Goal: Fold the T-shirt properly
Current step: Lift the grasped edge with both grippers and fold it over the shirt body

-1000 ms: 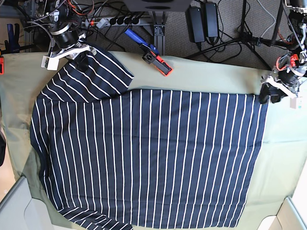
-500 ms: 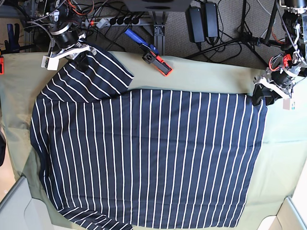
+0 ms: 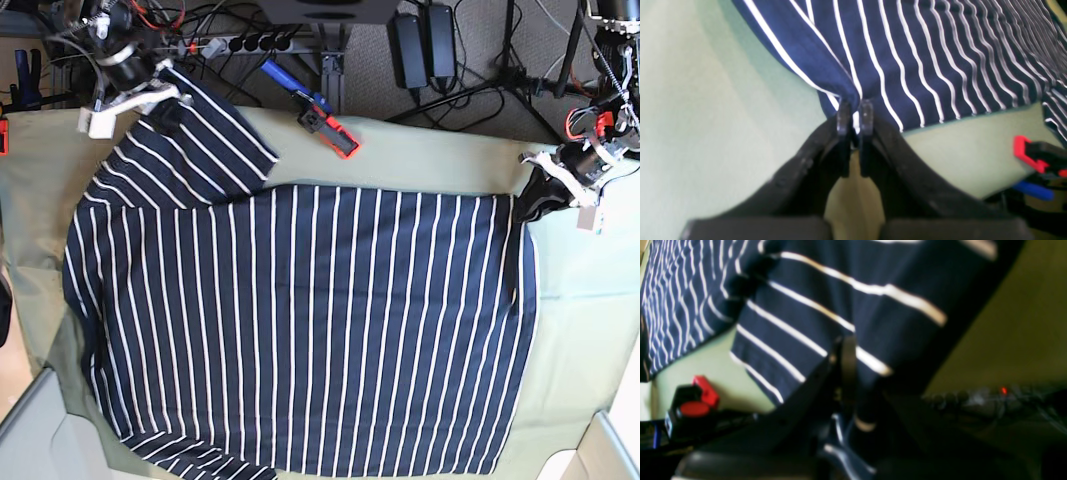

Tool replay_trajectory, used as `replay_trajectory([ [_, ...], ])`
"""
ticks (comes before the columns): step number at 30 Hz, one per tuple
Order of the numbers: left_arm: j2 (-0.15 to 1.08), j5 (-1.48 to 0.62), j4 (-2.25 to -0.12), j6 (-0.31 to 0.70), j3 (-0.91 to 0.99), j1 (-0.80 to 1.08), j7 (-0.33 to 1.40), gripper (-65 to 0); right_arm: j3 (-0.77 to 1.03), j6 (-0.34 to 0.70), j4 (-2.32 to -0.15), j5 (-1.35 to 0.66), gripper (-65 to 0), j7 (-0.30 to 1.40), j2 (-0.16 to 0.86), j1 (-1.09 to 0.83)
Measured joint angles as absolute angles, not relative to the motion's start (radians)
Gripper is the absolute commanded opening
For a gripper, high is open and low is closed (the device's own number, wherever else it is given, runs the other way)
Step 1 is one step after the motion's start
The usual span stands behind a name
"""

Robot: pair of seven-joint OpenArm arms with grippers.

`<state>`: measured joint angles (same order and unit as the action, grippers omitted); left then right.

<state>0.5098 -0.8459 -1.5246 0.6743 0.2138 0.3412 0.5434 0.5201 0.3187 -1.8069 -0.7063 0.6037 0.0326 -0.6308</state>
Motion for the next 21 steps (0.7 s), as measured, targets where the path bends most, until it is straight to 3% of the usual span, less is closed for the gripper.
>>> replay_trajectory([
  [8,0.534,-0.854,-1.528,0.674,0.217,0.287,0.537,-65.0,0.581,0.325,-1.900,-0.744,-65.0,0.622,0.083,-0.617],
  [21,0.535,-0.787,-1.509,0.675,0.195,0.097,0.534,-65.0,0.580,0.328,-1.900,-0.708,-65.0,0.639,0.172,-0.366],
])
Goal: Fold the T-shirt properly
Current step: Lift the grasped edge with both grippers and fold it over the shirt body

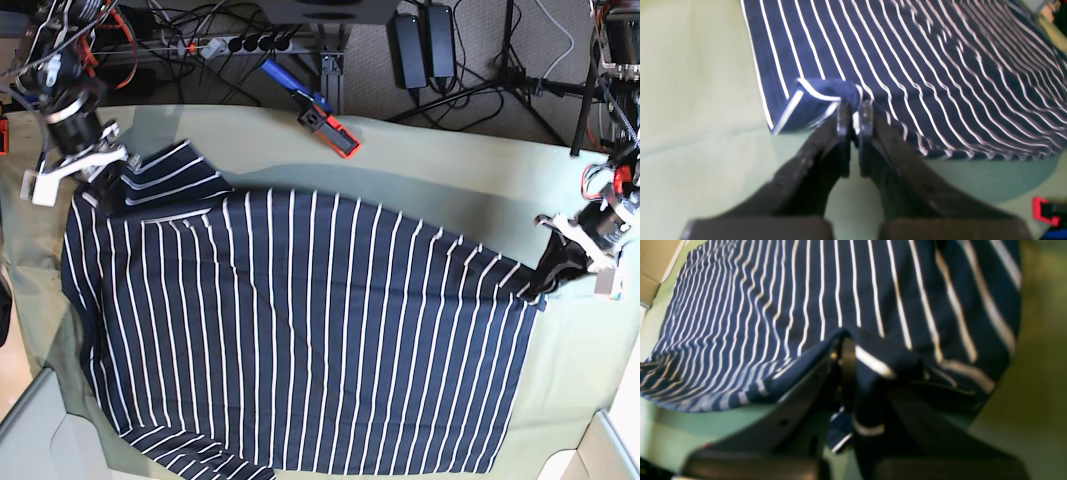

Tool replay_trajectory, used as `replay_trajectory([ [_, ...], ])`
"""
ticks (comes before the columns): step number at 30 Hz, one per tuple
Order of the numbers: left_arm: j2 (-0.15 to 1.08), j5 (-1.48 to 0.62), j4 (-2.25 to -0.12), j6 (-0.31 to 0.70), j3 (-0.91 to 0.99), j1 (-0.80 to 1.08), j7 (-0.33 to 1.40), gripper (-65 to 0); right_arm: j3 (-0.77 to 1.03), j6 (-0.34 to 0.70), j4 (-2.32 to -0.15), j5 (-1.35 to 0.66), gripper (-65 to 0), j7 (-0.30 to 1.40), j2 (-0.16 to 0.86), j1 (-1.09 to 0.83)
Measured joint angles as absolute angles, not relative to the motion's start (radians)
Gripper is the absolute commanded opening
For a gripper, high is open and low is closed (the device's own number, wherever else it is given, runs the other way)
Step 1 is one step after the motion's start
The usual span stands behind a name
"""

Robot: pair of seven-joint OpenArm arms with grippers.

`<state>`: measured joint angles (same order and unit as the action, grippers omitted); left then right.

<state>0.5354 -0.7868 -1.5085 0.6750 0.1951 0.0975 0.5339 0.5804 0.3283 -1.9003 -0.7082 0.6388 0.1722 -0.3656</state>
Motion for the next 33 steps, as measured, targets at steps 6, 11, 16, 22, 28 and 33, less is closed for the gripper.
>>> replay_trajectory([
  [6,0.530,-0.770,-1.363,0.682,0.098,0.002,0.514,-65.0,0.545,0.329,-1.844,-0.659,-65.0,0.639,0.246,-0.215],
  [11,0.533,-0.769,-1.259,0.681,0.094,-0.106,0.496,-65.0,0.495,0.331,-1.723,-0.605,-65.0,0.644,0.276,-0.072],
  [16,0.533,-0.736,-1.168,0.681,0.078,-0.186,0.491,-65.0,0.453,0.332,-1.592,-0.582,-65.0,0.640,0.289,0.068],
  [22,0.533,-0.630,-1.055,0.682,-0.003,-0.274,0.362,-65.0,0.352,0.331,-1.414,-0.501,-65.0,0.635,0.288,0.237],
  [28,0.532,-0.594,-0.968,0.682,-0.083,-0.357,0.332,-65.0,0.241,0.332,-1.260,-0.435,-65.0,0.632,0.288,0.381],
  [33,0.532,-0.591,-0.918,0.682,-0.099,-0.405,0.309,-65.0,0.189,0.332,-1.181,-0.369,-65.0,0.602,0.288,0.471],
])
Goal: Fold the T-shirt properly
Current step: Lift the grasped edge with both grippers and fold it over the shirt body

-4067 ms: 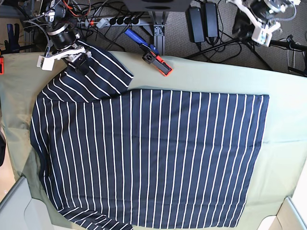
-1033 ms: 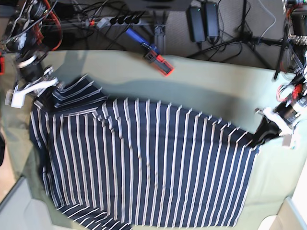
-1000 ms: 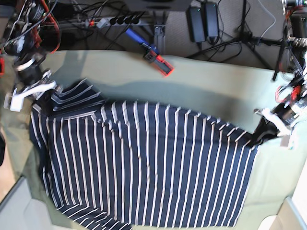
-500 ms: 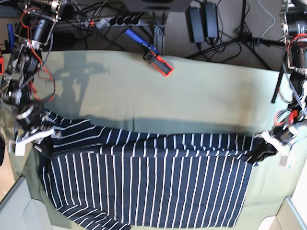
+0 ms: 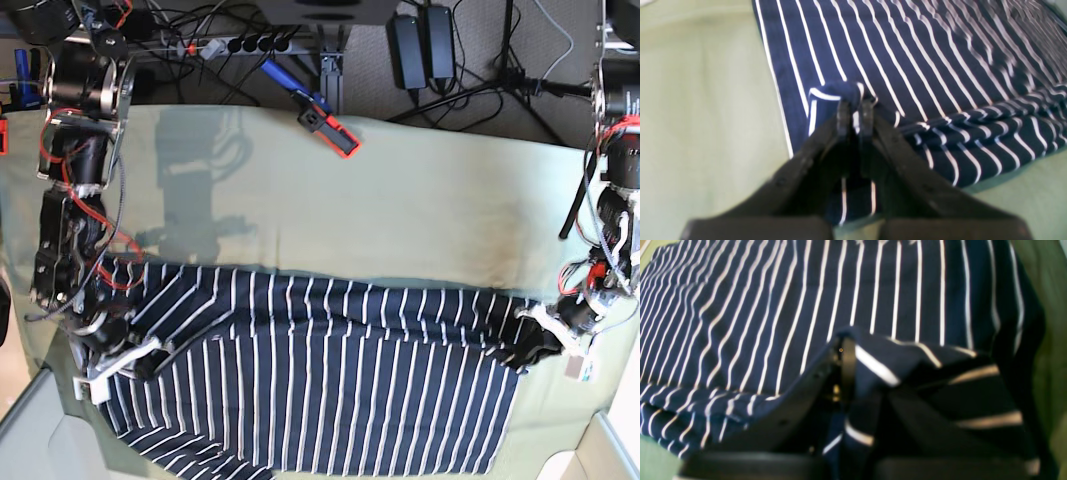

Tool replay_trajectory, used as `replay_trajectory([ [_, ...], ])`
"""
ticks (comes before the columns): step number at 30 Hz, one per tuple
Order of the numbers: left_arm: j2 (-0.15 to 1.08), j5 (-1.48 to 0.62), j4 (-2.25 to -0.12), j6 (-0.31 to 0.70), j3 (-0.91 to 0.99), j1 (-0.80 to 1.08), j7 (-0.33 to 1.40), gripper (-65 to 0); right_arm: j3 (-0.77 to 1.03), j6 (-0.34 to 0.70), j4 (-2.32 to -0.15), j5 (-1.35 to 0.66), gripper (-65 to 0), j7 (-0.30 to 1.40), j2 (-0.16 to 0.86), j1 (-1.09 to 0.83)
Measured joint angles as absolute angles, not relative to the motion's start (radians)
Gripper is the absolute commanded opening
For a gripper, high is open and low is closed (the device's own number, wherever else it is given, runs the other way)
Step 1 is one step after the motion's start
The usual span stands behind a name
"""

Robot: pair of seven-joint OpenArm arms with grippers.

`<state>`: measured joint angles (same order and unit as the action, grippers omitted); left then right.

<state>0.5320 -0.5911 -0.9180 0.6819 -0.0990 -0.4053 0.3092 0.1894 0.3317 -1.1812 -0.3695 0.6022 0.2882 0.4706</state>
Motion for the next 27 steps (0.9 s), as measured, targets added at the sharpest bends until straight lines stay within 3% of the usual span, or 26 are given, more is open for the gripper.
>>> replay_trajectory([
  [8,0.525,-0.563,-0.902,0.682,-0.099,-0.450,0.298,-65.0,0.182,0.332,-1.064,-0.340,-65.0,0.583,0.289,0.556],
  [10,0.515,-0.541,-0.902,0.682,-0.099,-0.449,0.292,-57.7,0.181,0.332,-1.047,-0.340,-65.0,0.573,0.289,0.560],
  [12,0.503,-0.532,-0.901,0.682,-0.099,-0.448,0.288,-43.5,0.181,0.332,-1.032,-0.340,-65.0,0.561,0.289,0.559],
  [14,0.495,-0.534,-0.901,0.682,-0.099,-0.449,0.282,-30.4,0.181,0.332,-1.015,-0.338,-38.6,0.546,0.288,0.558],
  [15,0.493,-0.535,-0.901,0.682,-0.099,-0.449,0.282,-27.4,0.181,0.332,-1.010,-0.339,-25.3,0.543,0.287,0.557],
  [16,0.493,-0.535,-0.901,0.682,-0.099,-0.449,0.280,-27.0,0.181,0.332,-1.009,-0.338,-19.6,0.543,0.287,0.556],
  [20,0.499,-0.560,-0.901,0.682,-0.099,-0.450,0.330,-27.0,0.184,0.332,-1.009,-0.339,-20.3,0.559,0.288,0.554],
  [27,0.533,-0.767,-0.901,0.682,0.001,-0.438,0.555,-27.0,0.405,0.331,-1.110,-0.392,-20.3,0.857,0.285,0.541],
])
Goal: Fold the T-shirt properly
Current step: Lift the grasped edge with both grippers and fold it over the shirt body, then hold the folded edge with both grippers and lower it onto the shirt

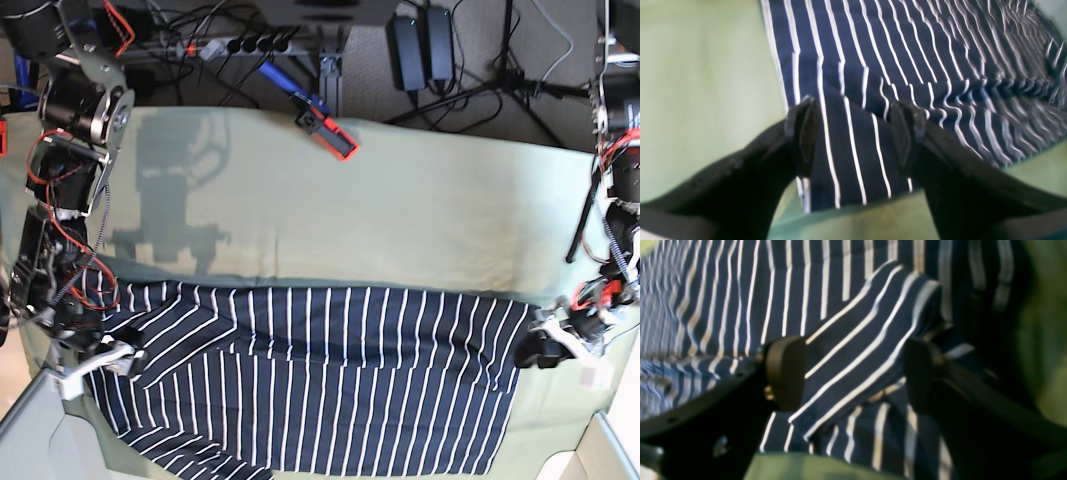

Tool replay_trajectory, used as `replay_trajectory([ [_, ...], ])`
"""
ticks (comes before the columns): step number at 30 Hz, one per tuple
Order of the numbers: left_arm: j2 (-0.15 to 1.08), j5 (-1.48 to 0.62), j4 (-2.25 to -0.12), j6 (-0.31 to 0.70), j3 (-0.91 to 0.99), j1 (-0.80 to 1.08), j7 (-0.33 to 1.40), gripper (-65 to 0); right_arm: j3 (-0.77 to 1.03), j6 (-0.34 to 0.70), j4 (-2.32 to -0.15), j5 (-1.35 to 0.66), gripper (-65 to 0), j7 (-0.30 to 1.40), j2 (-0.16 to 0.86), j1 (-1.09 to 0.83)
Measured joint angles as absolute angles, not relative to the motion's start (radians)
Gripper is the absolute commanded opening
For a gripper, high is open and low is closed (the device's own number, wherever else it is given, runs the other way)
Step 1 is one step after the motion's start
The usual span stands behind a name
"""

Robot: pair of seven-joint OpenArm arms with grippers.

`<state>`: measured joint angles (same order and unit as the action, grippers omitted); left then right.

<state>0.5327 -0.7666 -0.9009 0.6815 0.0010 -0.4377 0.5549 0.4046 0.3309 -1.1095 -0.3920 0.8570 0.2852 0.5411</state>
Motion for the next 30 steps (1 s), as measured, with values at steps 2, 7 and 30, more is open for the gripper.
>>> replay_trajectory([
  [2,0.540,-0.813,-0.901,0.682,0.053,-0.421,0.588,-27.0,0.511,0.331,-1.151,-0.430,-20.3,0.859,0.286,0.514],
  [7,0.548,-0.871,-0.901,0.682,0.102,-0.358,0.614,-27.0,0.726,0.332,-1.176,-0.432,-20.3,0.884,0.288,0.423],
  [30,0.546,-0.921,-0.901,0.682,0.104,-0.303,0.613,-27.0,0.908,0.332,-1.146,-0.551,-20.3,0.763,0.172,0.326],
])
